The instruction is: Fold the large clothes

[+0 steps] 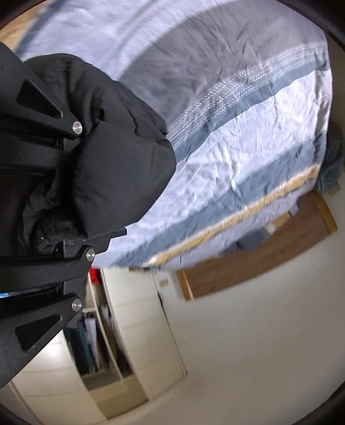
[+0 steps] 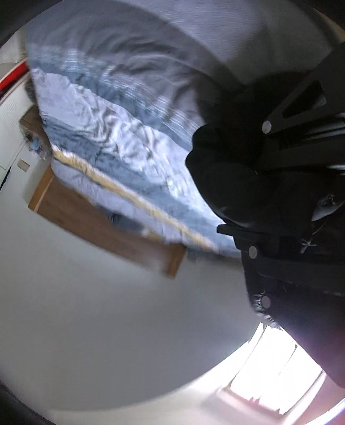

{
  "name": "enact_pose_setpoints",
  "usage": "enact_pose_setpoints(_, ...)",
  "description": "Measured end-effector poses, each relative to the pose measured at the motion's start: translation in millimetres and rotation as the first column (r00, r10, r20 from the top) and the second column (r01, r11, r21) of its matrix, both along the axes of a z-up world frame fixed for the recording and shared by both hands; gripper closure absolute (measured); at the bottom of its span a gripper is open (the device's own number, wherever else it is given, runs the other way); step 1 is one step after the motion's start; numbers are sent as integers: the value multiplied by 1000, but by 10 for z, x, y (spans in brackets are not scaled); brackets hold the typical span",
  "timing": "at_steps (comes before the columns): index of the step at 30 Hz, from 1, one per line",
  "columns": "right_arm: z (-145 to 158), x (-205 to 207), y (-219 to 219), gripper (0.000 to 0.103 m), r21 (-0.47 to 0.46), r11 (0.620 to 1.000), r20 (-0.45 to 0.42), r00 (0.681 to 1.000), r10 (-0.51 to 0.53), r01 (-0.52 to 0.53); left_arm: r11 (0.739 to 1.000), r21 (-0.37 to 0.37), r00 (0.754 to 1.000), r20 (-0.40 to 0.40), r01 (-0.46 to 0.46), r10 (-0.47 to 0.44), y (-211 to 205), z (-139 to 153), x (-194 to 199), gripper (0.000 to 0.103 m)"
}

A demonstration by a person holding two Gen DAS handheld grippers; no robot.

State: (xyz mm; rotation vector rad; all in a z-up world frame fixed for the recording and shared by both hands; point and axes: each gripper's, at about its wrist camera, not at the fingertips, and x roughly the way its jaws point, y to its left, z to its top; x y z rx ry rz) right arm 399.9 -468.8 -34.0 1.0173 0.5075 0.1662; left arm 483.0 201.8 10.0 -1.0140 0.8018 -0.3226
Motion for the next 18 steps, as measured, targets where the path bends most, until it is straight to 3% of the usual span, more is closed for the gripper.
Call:
enact_pose_setpoints(3,-238,481,11,89,-65,998,-85,996,-14,9,998,61,999,-44,0,3,-60,-237,438,83)
enact_pose_setpoints(8,-749,1042,0,88,-92,996,-205,979,-11,-8,990,138,990,-142,30,-11,-182,-829,1029,78)
enact_pose_setpoints(12,-1042,1225,8,86,-51,998,-228,973,11,-23,997,60,977,-211,43,-29,-201,-1273,1230,76)
enact_pose_setpoints(14,-1095,1250,-19,82,-12,1000,-221,975,21,-24,998,37,977,-211,41,-33,-183,-1327,1232,72)
enact_pose_setpoints(16,-1123,1227,-110,68,91,996,-161,986,36,-21,999,9,981,-193,39,-36,-154,-1293,1189,65)
enact_pose_setpoints(18,-1115,1183,-192,26,202,979,-82,995,54,-36,998,-62,986,-162,26,-35,-86,-1207,1140,47)
